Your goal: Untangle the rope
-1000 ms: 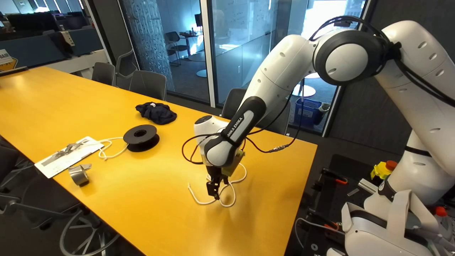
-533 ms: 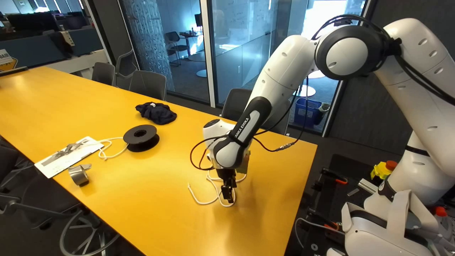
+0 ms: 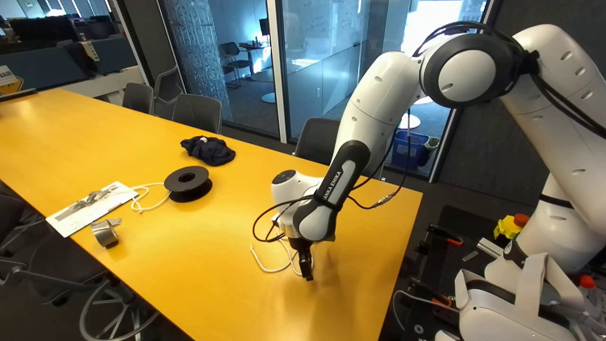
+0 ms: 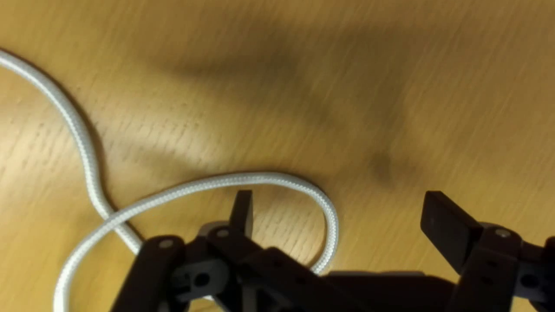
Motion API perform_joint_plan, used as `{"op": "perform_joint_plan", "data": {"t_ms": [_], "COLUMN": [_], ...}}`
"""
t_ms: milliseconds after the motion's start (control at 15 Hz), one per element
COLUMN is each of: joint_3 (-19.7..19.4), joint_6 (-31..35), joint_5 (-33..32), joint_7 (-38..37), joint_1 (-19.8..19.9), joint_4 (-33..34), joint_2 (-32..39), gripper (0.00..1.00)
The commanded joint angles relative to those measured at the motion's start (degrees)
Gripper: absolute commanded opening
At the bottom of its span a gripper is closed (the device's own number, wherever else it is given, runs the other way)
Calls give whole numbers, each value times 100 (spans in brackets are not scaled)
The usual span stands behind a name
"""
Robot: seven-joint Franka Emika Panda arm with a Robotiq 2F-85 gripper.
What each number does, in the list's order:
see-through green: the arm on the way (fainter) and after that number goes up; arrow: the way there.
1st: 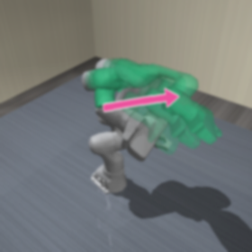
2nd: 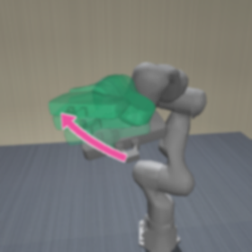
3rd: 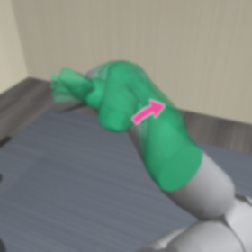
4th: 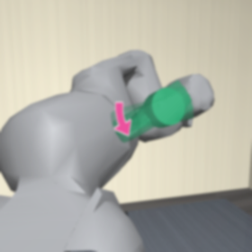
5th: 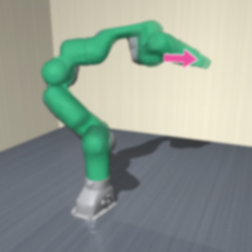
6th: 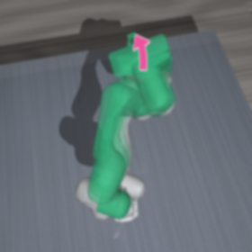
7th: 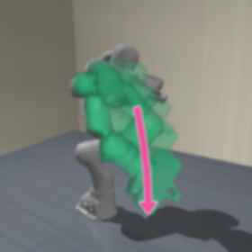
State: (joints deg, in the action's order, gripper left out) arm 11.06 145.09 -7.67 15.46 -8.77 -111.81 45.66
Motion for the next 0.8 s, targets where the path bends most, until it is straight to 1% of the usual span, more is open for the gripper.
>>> {"op": "perform_joint_plan", "data": {"t_ms": [0, 400, 733], "joint_3": [-115, -366, -574], "joint_6": [669, 1267, 1444], "joint_5": [-278, -508, -644], "joint_7": [-124, -335, -466], "joint_1": [-197, -426, -595], "joint_4": [-330, -481, -532], "joint_2": [-170, -115, -69], "gripper": [100, 100, 100]}}
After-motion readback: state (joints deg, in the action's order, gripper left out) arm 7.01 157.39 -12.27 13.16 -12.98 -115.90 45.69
